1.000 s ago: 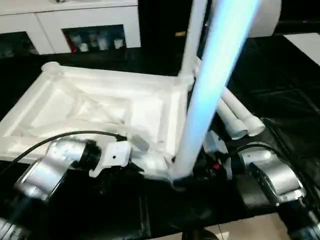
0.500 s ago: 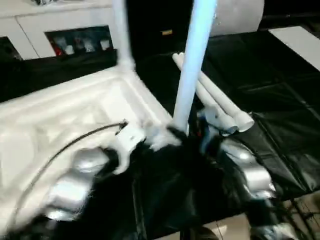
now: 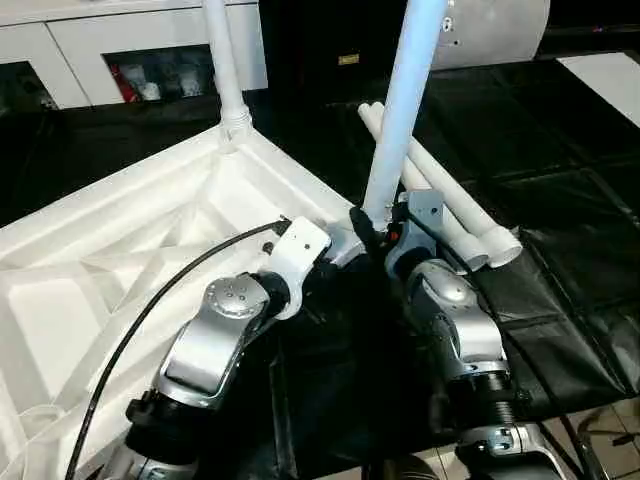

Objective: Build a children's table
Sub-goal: Rotate leg to tighten

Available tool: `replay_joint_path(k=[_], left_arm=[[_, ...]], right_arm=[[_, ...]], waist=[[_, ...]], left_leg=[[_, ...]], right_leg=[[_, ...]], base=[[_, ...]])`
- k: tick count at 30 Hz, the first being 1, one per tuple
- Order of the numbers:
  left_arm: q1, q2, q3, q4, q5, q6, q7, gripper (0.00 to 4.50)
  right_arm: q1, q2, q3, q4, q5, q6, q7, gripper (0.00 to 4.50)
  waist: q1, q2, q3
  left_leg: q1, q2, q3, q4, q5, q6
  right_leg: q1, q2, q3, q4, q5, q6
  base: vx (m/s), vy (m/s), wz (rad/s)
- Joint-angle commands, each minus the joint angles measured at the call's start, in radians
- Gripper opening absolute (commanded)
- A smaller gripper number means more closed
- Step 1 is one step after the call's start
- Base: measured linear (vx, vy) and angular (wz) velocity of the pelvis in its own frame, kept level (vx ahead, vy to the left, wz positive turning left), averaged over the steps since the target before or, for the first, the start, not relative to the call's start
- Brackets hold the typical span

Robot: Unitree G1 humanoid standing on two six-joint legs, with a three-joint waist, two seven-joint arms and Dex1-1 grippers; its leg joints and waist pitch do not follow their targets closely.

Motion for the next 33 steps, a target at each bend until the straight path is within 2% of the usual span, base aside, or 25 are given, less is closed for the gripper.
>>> replay_joint_path(k=[1,2,3,5,6,7,9,10,11,12,13,14,16,18,20,22,26,27,30,31,32,33], left_arm=[[-0.059,0.006,0.041,-0.014,0.019,-0.089,0.038,0.0],[-0.059,0.013,0.038,-0.008,0.018,-0.1,0.035,0.0],[-0.059,0.019,0.036,0.003,0.015,-0.116,0.031,0.0],[-0.067,0.027,0.046,0.031,0.009,-0.142,0.031,0.0],[-0.072,0.027,0.055,0.047,0.007,-0.154,0.038,0.0],[-0.072,0.027,0.055,0.047,0.007,-0.154,0.038,0.0],[-0.076,0.024,0.078,0.062,-0.022,-0.168,0.031,0.0],[-0.076,0.023,0.087,0.063,-0.035,-0.175,0.023,0.27],[-0.074,0.026,0.091,0.062,-0.039,-0.183,0.022,0.44],[-0.071,0.024,0.1,0.056,-0.053,-0.184,0.014,0.55],[-0.066,0.024,0.11,0.048,-0.069,-0.188,0.007,0.55],[-0.062,0.024,0.117,0.043,-0.076,-0.19,0.006,0.57],[-0.047,0.029,0.143,0.032,-0.088,-0.19,0.015,0.79],[-0.038,0.034,0.173,0.025,-0.091,-0.18,0.036,0.88],[-0.035,0.039,0.193,0.015,-0.093,-0.168,0.048,0.88],[-0.03,0.064,0.217,-0.008,-0.076,-0.143,0.073,0.88],[-0.008,0.124,0.233,-0.05,-0.041,-0.111,0.088,0.88],[0.012,0.176,0.241,-0.079,-0.006,-0.075,0.096,0.88],[0.024,0.204,0.248,-0.096,0.01,-0.048,0.1,0.88],[0.039,0.239,0.264,-0.126,0.014,-0.005,0.1,0.88],[0.039,0.239,0.264,-0.126,0.014,-0.005,0.1,0.88],[0.058,0.281,0.273,-0.158,0.025,0.035,0.097,0.88]], right_arm=[[0.038,0.045,0.073,0.008,0.026,0.019,0.061,3.45],[0.04,0.043,0.075,0.005,0.029,0.013,0.066,3.51],[0.048,0.037,0.072,-0.009,0.028,0.005,0.064,3.58],[0.078,0.017,0.066,-0.068,0.042,0.005,0.086,3.68],[0.095,0.007,0.06,-0.099,0.048,0.01,0.089,3.79],[0.095,0.007,0.06,-0.099,0.048,0.01,0.089,3.91],[0.148,-0.029,0.062,-0.178,0.051,0.018,0.111,4.14],[0.168,-0.039,0.06,-0.209,0.061,0.026,0.122,4.19],[0.185,-0.044,0.054,-0.236,0.067,0.032,0.125,4.27],[0.202,-0.047,0.045,-0.265,0.077,0.04,0.126,4.34],[0.22,-0.046,0.031,-0.299,0.087,0.045,0.115,4.34],[0.228,-0.043,0.02,-0.317,0.093,0.047,0.105,4.42],[0.24,-0.032,-0.011,-0.363,0.121,0.056,0.084,4.49],[0.243,-0.029,-0.019,-0.382,0.129,0.061,0.07,4.5],[0.246,-0.036,-0.011,-0.393,0.129,0.087,0.068,4.5],[0.254,-0.073,0.032,-0.411,0.104,0.166,0.084,4.5],[0.265,-0.113,0.099,-0.423,0.085,0.228,0.135,4.5],[0.26,-0.139,0.152,-0.422,0.072,0.274,0.167,4.5],[0.258,-0.152,0.179,-0.421,0.066,0.294,0.179,4.5],[0.254,-0.156,0.195,-0.419,0.067,0.312,0.174,4.5],[0.254,-0.156,0.195,-0.419,0.067,0.312,0.174,4.5],[0.254,-0.159,0.204,-0.422,0.067,0.325,0.171,4.5]], waist=[[0.0,-0.001,-0.081],[-0.002,-0.002,-0.079],[-0.008,-0.01,-0.08],[-0.008,-0.003,-0.081],[-0.01,-0.012,-0.083],[-0.008,-0.01,-0.083],[-0.007,-0.008,-0.084],[-0.006,-0.009,-0.083],[-0.003,-0.004,-0.083],[-0.002,-0.005,-0.084],[-0.001,-0.005,-0.084],[-0.001,-0.006,-0.079],[-0.002,-0.006,-0.079],[-0.006,-0.005,-0.078],[-0.009,-0.005,-0.078],[-0.01,-0.005,-0.08],[-0.008,-0.005,-0.082],[-0.006,-0.007,-0.085],[-0.008,-0.002,-0.082],[-0.007,-0.005,-0.084],[-0.003,-0.001,-0.084],[-0.003,0.001,-0.084]], left_leg=[[0.028,0.055,-0.031,-0.058,-0.105,0.072],[0.025,0.054,-0.031,-0.059,-0.113,0.072],[0.024,0.052,-0.032,-0.06,-0.111,0.071],[0.025,0.053,-0.032,-0.058,-0.11,0.072],[0.027,0.055,-0.031,-0.059,-0.103,0.075],[0.026,0.055,-0.032,-0.058,-0.095,0.077],[0.026,0.055,-0.03,-0.055,-0.077,0.085],[0.025,0.053,-0.03,-0.055,-0.075,0.087],[0.025,0.053,-0.031,-0.054,-0.075,0.092],[0.025,0.054,-0.03,-0.054,-0.085,0.092],[0.025,0.056,-0.031,-0.056,-0.092,0.091],[0.026,0.056,-0.03,-0.058,-0.116,0.083],[0.026,0.056,-0.032,-0.06,-0.135,0.075],[0.029,0.056,-0.032,-0.062,-0.155,0.061],[0.028,0.054,-0.033,-0.062,-0.152,0.054],[0.027,0.052,-0.033,-0.061,-0.138,0.05],[0.027,0.053,-0.033,-0.058,-0.123,0.054],[0.028,0.054,-0.034,-0.057,-0.117,0.053],[0.03,0.054,-0.033,-0.057,-0.119,0.054],[0.03,0.055,-0.033,-0.058,-0.122,0.049],[0.032,0.056,-0.035,-0.058,-0.127,0.043],[0.034,0.057,-0.035,-0.06,-0.139,0.031]], right_leg=[[0.056,-0.08,0.048,-0.062,-0.024,-0.23],[0.058,-0.081,0.049,-0.062,-0.03,-0.226],[0.06,-0.079,0.047,-0.063,-0.033,-0.222],[0.058,-0.081,0.049,-0.063,-0.039,-0.218],[0.059,-0.08,0.049,-0.062,-0.029,-0.219],[0.059,-0.081,0.049,-0.059,-0.022,-0.221],[0.058,-0.08,0.05,-0.057,-0.004,-0.225],[0.059,-0.08,0.049,-0.057,-0.002,-0.224],[0.058,-0.08,0.05,-0.057,0.001,-0.222],[0.057,-0.081,0.049,-0.06,-0.006,-0.223],[0.057,-0.082,0.049,-0.061,-0.013,-0.227],[0.055,-0.082,0.049,-0.065,-0.046,-0.228],[0.055,-0.081,0.049,-0.067,-0.083,-0.22],[0.051,-0.08,0.048,-0.071,-0.132,-0.206],[0.052,-0.077,0.048,-0.071,-0.137,-0.2],[0.054,-0.076,0.048,-0.068,-0.118,-0.198],[0.054,-0.077,0.049,-0.067,-0.094,-0.202],[0.057,-0.077,0.048,-0.064,-0.086,-0.205],[0.052,-0.077,0.049,-0.065,-0.089,-0.207],[0.053,-0.078,0.049,-0.065,-0.097,-0.209],[0.052,-0.08,0.048,-0.064,-0.107,-0.209],[0.05,-0.077,0.048,-0.064,-0.119,-0.209]], base=[[0.0,0.0,0.0],[0.0,0.0,0.0],[0.0,0.0,0.0],[0.0,0.0,0.0],[0.0,0.0,0.0],[0.0,0.0,0.0],[0.0,0.0,0.0],[0.0,0.0,0.0],[0.0,0.0,0.0],[0.0,0.0,0.0],[0.0,0.0,0.0],[0.0,0.0,0.0],[0.0,0.0,0.0],[0.0,0.0,0.0],[0.0,0.0,0.0],[0.0,0.0,0.0],[0.0,0.0,0.0],[0.0,0.0,0.0],[0.0,0.0,0.0],[0.0,0.0,0.0],[0.0,0.0,0.0],[0.0,0.0,0.0]])
